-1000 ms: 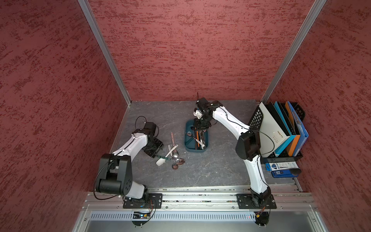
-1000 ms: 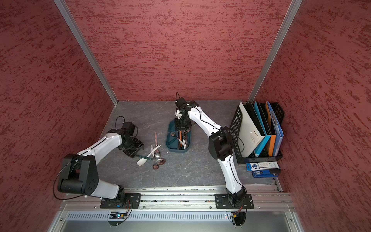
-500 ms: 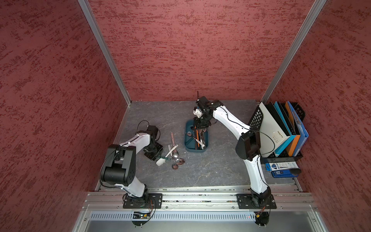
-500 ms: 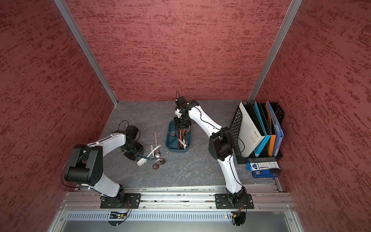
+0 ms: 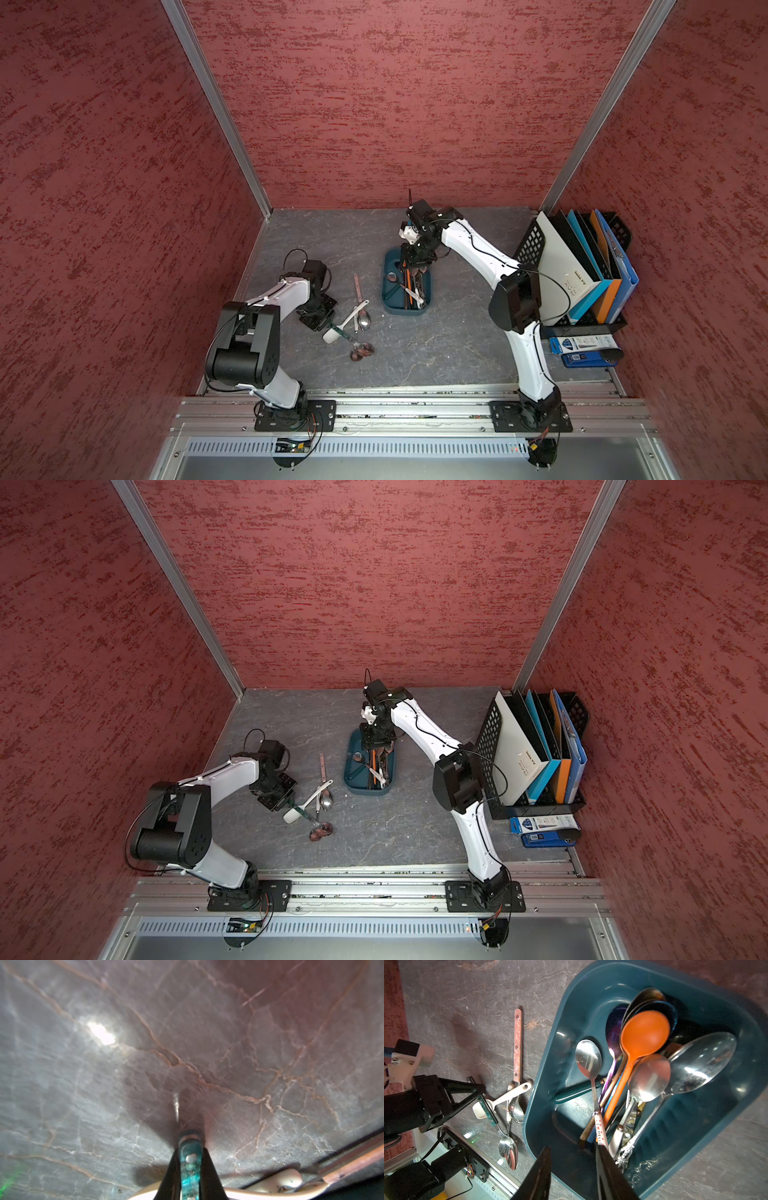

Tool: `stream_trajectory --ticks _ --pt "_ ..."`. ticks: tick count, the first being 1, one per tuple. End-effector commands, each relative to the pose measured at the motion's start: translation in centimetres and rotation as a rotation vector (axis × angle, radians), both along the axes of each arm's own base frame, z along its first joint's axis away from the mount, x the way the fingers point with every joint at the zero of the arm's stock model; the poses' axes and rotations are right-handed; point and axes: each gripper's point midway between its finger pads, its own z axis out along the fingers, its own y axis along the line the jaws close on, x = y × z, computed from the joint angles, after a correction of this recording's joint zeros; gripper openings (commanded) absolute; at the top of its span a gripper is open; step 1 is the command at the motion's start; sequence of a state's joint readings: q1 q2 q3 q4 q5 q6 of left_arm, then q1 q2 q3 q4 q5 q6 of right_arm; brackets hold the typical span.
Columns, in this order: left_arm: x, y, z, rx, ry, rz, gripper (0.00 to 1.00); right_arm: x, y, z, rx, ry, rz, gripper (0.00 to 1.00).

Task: Put the spoon into the storage box
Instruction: Pick up the spoon from the center of the board, then place the spoon in the storage box.

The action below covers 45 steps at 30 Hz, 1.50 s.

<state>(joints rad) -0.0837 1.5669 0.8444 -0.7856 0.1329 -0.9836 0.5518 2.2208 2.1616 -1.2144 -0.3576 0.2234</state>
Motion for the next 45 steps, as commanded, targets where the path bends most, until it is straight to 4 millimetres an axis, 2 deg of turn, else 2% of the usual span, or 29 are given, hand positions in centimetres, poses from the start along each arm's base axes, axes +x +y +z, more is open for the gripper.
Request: stream_trajectory --ticks 1,6,11,14,17,20,23,26,28,31,35,45 --pt "0.6 0.2 0.8 -0.02 -0.052 0.039 0.0 -0.1 0.5 3.1 0.097 -0.049 0.012 0.38" --pt "2.5 0.0 4.1 -0.074 -0.177 0.115 0.0 -0.1 1.1 3.5 0.159 -0.053 -0.022 0.38" --pt "5.3 -0.1 7.6 -0.101 -0.289 0.184 0.0 0.7 2.0 4.4 0.28 -0.096 -0.087 0.39" --pt "7.9 -0.3 8.7 -0.133 -0.37 0.273 0.0 2.0 1.5 5.0 0.345 -0.129 -0.188 0.4" --pt "10.9 -0.8 9.0 -0.172 -0.404 0.335 0.0 4.2 -1.6 5.5 0.415 -0.153 -0.381 0.4" --pt "14.3 -1.9 9.5 -0.205 -0.444 0.387 0.0 5.7 -4.3 6.9 0.589 -0.153 -0.563 0.4" --pt "17.7 -3.3 10.6 -0.217 -0.521 0.443 0.0 5.8 -4.0 8.9 0.683 -0.13 -0.632 0.41" --pt "20.6 -5.3 12.2 -0.209 -0.603 0.474 0.0 5.8 -3.1 9.4 0.734 -0.007 -0.73 0.41" --pt "22.2 -7.0 13.4 -0.236 -0.666 0.483 0.0 6.0 -2.4 10.2 0.787 0.011 -0.777 0.42" --pt "23.3 -9.1 14.6 -0.261 -0.736 0.506 0.0 6.3 -1.1 11.2 0.822 0.013 -0.797 0.44" --pt "23.3 -10.9 15.2 -0.278 -0.762 0.549 0.0 6.9 0.1 11.2 0.805 -0.035 -0.793 0.46" --pt "23.6 -13.2 16.3 -0.35 -0.748 0.608 0.0 7.7 1.0 7.0 0.764 -0.107 -0.842 0.45"
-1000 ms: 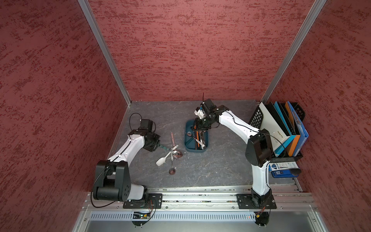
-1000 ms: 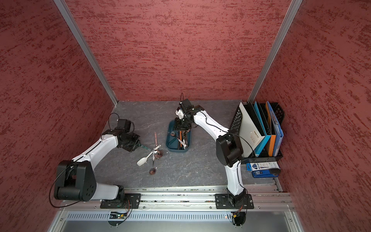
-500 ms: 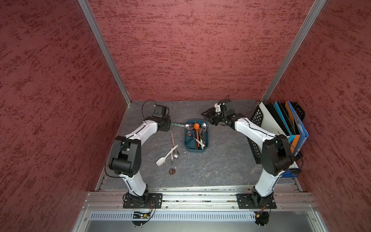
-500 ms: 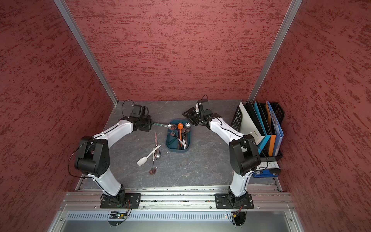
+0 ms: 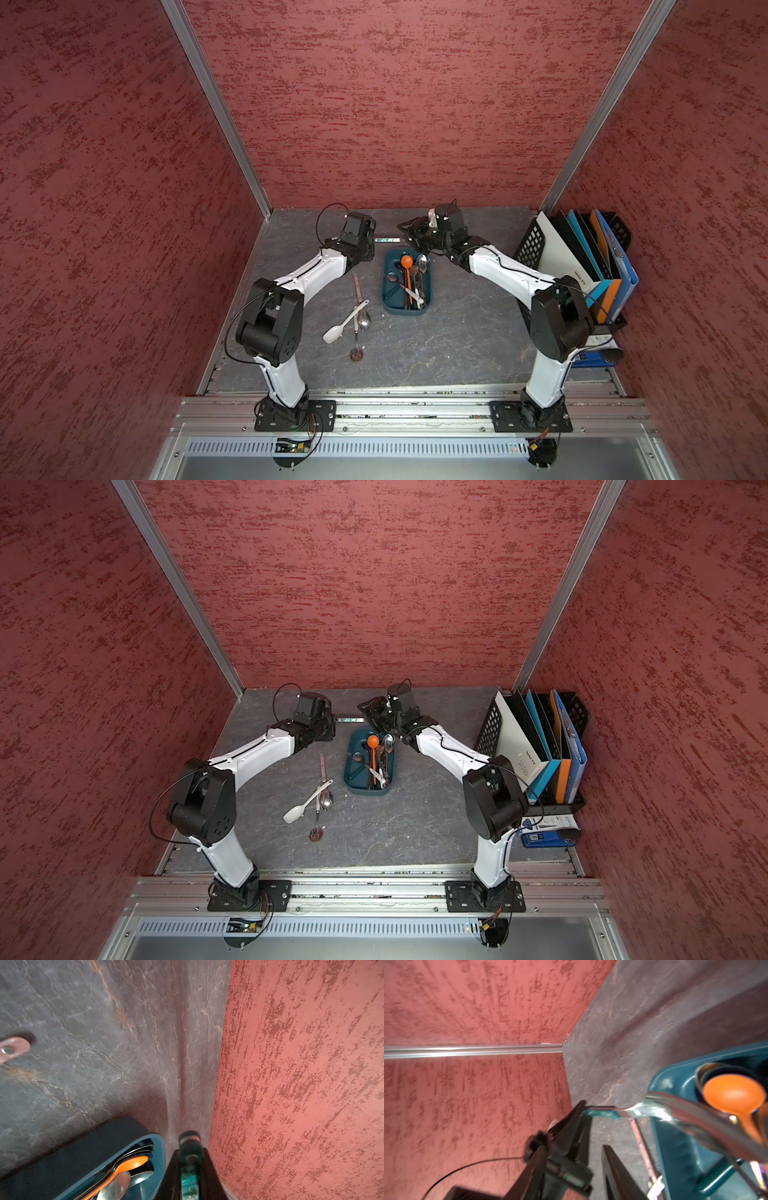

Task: Put the spoon into the storage box
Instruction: Place the spoon in the storage box.

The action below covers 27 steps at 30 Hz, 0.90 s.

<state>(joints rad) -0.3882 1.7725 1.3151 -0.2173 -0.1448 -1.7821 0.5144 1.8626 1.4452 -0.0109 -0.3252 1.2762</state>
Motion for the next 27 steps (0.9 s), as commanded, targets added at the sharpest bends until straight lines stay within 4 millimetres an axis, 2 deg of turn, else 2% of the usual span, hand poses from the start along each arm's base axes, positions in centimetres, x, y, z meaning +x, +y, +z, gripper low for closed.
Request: stream_trajectory --ticks 1,5,11,18,20,25,27 --pt "1.0 -0.9 1.5 -0.044 -0.032 0.028 0.0 0.9 -0.3 -1.1 -0.017 -0.047 -0.076 0.45" --pt "0.9 -1.3 1.4 -0.064 -0.017 0.02 0.0 1.6 -0.3 -2.0 -0.021 -0.103 -0.124 0.45" --pt "0.2 -1.9 0.6 -0.104 0.021 0.013 0.0 3.6 0.7 0.5 0.021 -0.288 -0.158 0.46" --pt "0.2 -2.3 0.7 -0.122 0.026 0.001 0.0 5.1 1.3 -1.1 0.049 -0.265 -0.187 0.41" --pt "0.1 -2.4 0.5 -0.125 0.032 -0.005 0.0 5.5 1.0 -0.8 0.059 -0.277 -0.216 0.38" --pt "0.0 -3.0 -0.2 -0.144 0.037 -0.035 0.0 6.0 1.0 0.4 0.067 -0.307 -0.229 0.19" --pt "-0.1 -3.4 -0.5 -0.152 0.046 -0.056 0.0 6.1 0.8 0.3 0.061 -0.307 -0.24 0.12"
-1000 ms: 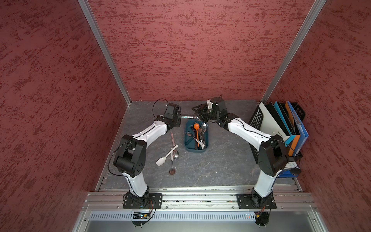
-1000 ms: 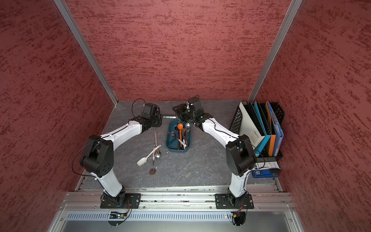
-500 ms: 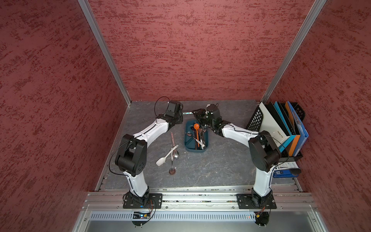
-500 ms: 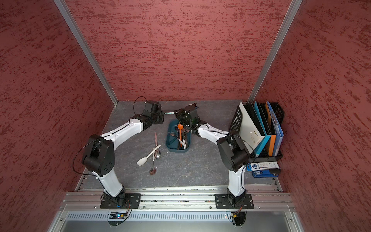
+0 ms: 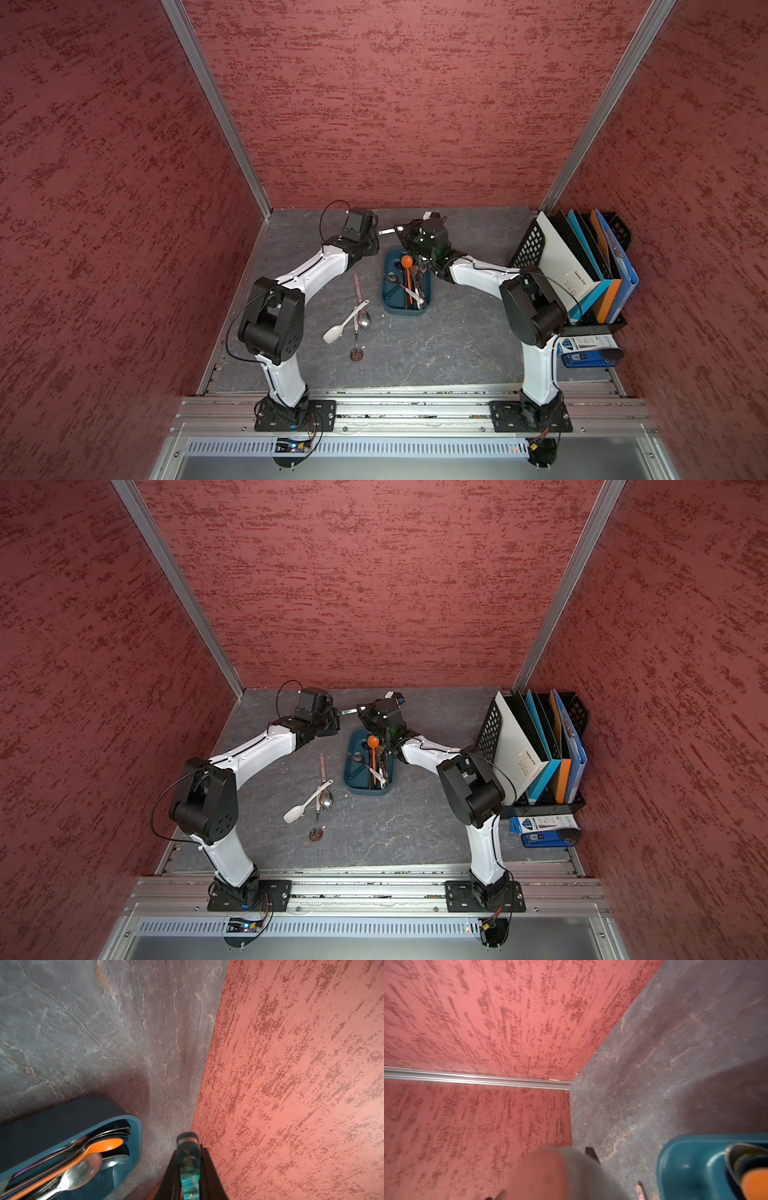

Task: Put the spoon into the storage box
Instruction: Place the spoon in the storage box.

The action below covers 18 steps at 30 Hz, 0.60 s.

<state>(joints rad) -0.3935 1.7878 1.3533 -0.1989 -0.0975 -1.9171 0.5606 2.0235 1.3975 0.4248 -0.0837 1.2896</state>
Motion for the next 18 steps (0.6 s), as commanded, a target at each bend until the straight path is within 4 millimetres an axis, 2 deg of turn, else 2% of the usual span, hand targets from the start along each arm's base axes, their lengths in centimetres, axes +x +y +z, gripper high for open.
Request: stream_trajectory --ticks 1,2,3,5,7,11,13,18 --pt "-0.7 -2.2 -1.8 -0.011 0.038 -0.109 0.02 1.3 -0.7 1.9 -0.003 -0.082 -0.061 0.1" --pt "-0.7 -2.3 -1.9 -0.014 0.036 -0.116 0.07 1.2 -0.8 1.8 -0.004 -0.076 -0.068 0.09" --pt "-0.8 -2.4 -2.0 -0.016 0.033 -0.126 0.15 1.2 -0.9 1.8 -0.007 -0.079 -0.069 0.09" --pt "-0.7 -2.6 -1.9 -0.025 0.017 -0.151 0.45 1.1 -1.3 1.8 -0.017 -0.071 -0.082 0.09" --pt "-0.9 -2.7 -2.1 -0.004 0.006 -0.2 0.61 1.1 -1.8 1.8 -0.028 -0.063 -0.09 0.09" --pt "-1.8 -1.5 -2.2 0.057 -0.008 -0.257 0.91 1.1 -3.1 0.7 -0.06 -0.001 -0.092 0.08" --pt "-2.3 -0.7 -1.9 0.115 -0.026 -0.315 1.0 1.1 -4.1 0.0 -0.062 0.034 -0.089 0.08" --pt "-4.7 2.7 -2.0 0.281 -0.056 -0.453 1.0 0.6 -5.5 -1.9 -0.08 0.153 0.019 0.04"
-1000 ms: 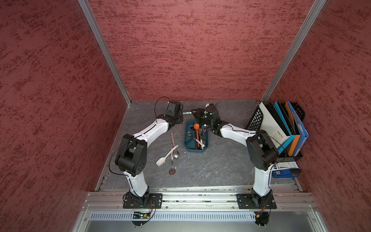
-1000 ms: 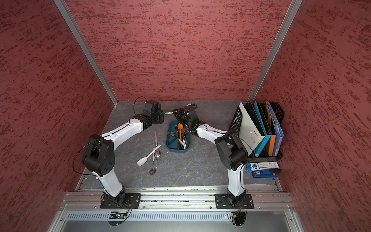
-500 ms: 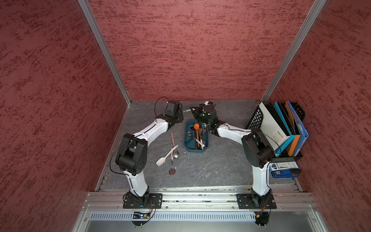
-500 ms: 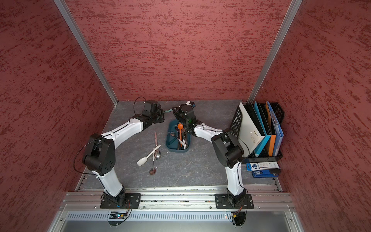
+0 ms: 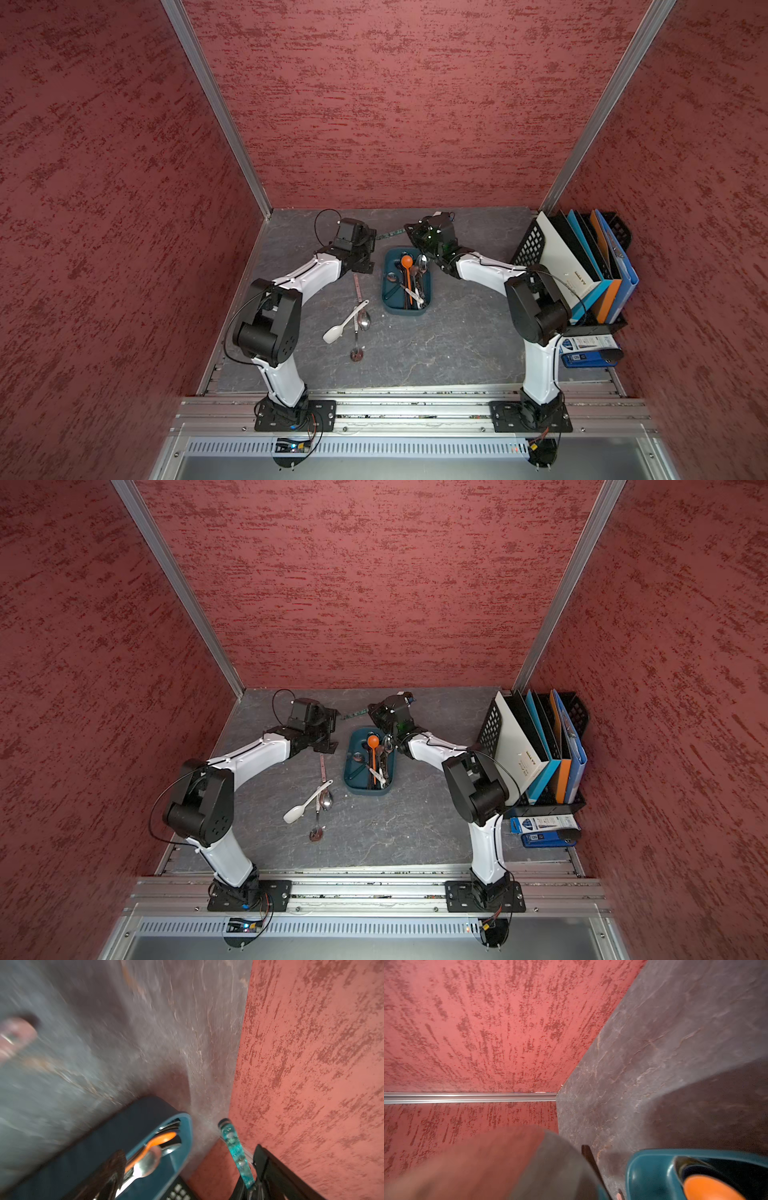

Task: Put the spoon into the storage box
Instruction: Place the spoon in the storage box.

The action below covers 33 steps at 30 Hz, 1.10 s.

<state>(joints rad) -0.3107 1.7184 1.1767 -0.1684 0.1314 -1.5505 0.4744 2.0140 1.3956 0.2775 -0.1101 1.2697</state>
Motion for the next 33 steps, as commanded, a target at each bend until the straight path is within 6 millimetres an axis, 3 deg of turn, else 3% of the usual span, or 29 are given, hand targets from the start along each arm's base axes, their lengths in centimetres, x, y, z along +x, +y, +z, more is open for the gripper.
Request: stream_trajectory --ticks 1,7,11,18,23,27,33 --pt "-2.0 2.1 1.6 0.138 -0.081 -0.16 1.0 -1.2 -0.9 0.8 -0.003 0.063 0.11 0.03" --pt "-5.7 7.0 1.1 0.357 -0.076 -0.346 1.0 -4.1 0.4 0.0 -0.093 0.161 0.438 0.03" --pt "-7.6 7.9 0.7 0.485 -0.046 -0.533 1.0 -6.5 1.5 0.0 -0.167 0.177 0.669 0.03" --pt "-10.7 7.1 -0.5 0.587 0.003 -0.806 0.97 -11.3 1.1 -3.1 -0.252 0.326 0.948 0.01" --pt "-12.9 6.1 -1.1 0.694 0.044 -0.978 0.93 -13.8 0.9 -5.2 -0.316 0.385 1.05 0.01" --pt "-14.2 4.6 -2.0 0.722 0.059 -1.086 0.87 -14.4 1.1 -7.3 -0.389 0.428 1.082 0.01" --pt "-15.7 3.3 -4.2 0.721 0.115 -1.199 0.79 -13.6 1.5 -8.5 -0.426 0.445 1.059 0.02"
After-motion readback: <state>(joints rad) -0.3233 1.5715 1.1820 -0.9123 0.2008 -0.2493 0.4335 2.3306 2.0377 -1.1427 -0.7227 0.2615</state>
